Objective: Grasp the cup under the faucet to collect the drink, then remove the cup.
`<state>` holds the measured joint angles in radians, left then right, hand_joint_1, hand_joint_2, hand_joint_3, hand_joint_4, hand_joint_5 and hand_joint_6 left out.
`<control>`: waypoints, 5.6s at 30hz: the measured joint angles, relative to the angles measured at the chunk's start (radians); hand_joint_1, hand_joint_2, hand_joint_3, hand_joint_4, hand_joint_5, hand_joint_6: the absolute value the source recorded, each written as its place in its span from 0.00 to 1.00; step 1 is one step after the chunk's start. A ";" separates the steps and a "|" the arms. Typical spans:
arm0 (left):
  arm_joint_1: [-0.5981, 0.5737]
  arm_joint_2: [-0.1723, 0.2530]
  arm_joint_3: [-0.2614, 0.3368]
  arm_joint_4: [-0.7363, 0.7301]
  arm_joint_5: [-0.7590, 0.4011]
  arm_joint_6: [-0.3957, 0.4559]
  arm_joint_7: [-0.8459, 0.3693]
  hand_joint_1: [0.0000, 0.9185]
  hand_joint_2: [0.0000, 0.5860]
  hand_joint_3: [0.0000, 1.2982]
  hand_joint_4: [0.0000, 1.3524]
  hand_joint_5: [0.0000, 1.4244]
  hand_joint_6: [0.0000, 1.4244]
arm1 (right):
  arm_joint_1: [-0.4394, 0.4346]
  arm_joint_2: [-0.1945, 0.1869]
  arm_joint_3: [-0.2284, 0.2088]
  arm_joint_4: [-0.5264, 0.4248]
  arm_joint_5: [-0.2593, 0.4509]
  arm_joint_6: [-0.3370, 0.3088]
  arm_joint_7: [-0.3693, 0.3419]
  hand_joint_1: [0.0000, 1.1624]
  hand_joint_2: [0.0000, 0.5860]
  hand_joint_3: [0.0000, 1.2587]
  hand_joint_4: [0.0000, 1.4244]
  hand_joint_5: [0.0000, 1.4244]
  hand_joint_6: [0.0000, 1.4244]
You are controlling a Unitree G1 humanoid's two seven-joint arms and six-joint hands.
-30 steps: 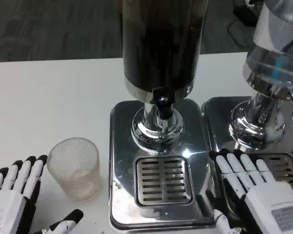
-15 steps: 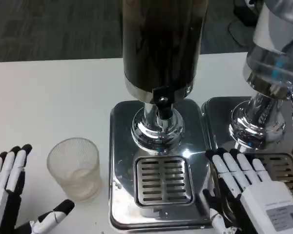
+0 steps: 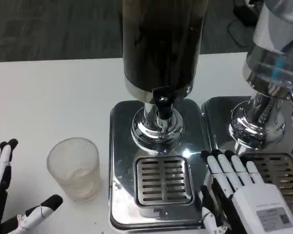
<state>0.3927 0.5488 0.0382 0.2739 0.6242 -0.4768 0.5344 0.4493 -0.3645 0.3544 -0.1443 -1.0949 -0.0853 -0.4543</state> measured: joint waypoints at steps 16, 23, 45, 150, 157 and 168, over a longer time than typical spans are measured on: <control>-0.201 0.052 -0.058 0.352 -0.079 -0.298 -0.064 0.00 0.00 0.00 0.00 0.05 0.00 | -0.044 0.025 0.045 0.058 -0.010 0.045 -0.037 0.02 0.91 0.00 0.00 0.00 0.00; -0.259 0.067 -0.101 0.380 -0.053 -0.291 -0.090 0.07 0.00 0.00 0.00 0.05 0.00 | -0.049 0.037 0.052 0.061 -0.010 0.056 -0.050 0.02 0.91 0.01 0.00 0.00 0.00; -0.420 0.008 -0.174 0.579 -0.064 -0.343 -0.090 0.16 0.01 0.00 0.00 0.05 0.00 | -0.023 0.045 0.099 0.019 -0.024 0.117 -0.051 0.04 0.91 0.02 0.00 0.00 0.00; -0.832 -0.249 -0.463 0.869 0.015 -0.551 -0.005 0.37 0.22 0.19 0.21 0.39 0.25 | 0.121 0.080 0.014 -0.109 -0.014 0.190 -0.088 0.06 0.88 0.03 0.00 0.00 0.00; -0.834 -0.228 -0.509 0.860 0.026 -0.538 0.012 0.34 0.20 0.18 0.20 0.37 0.24 | 0.115 0.080 0.014 -0.109 -0.010 0.188 -0.086 0.06 0.88 0.03 0.00 0.00 0.00; -0.824 -0.198 -0.563 0.800 0.100 -0.451 0.083 0.27 0.16 0.13 0.12 0.30 0.18 | 0.102 0.076 0.013 -0.107 0.011 0.169 -0.058 0.06 0.88 0.03 0.00 0.00 0.00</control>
<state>-0.4308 0.3510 -0.5249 1.0743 0.7241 -0.9278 0.6179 0.5510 -0.2886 0.3672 -0.2516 -1.0837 0.0832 -0.5123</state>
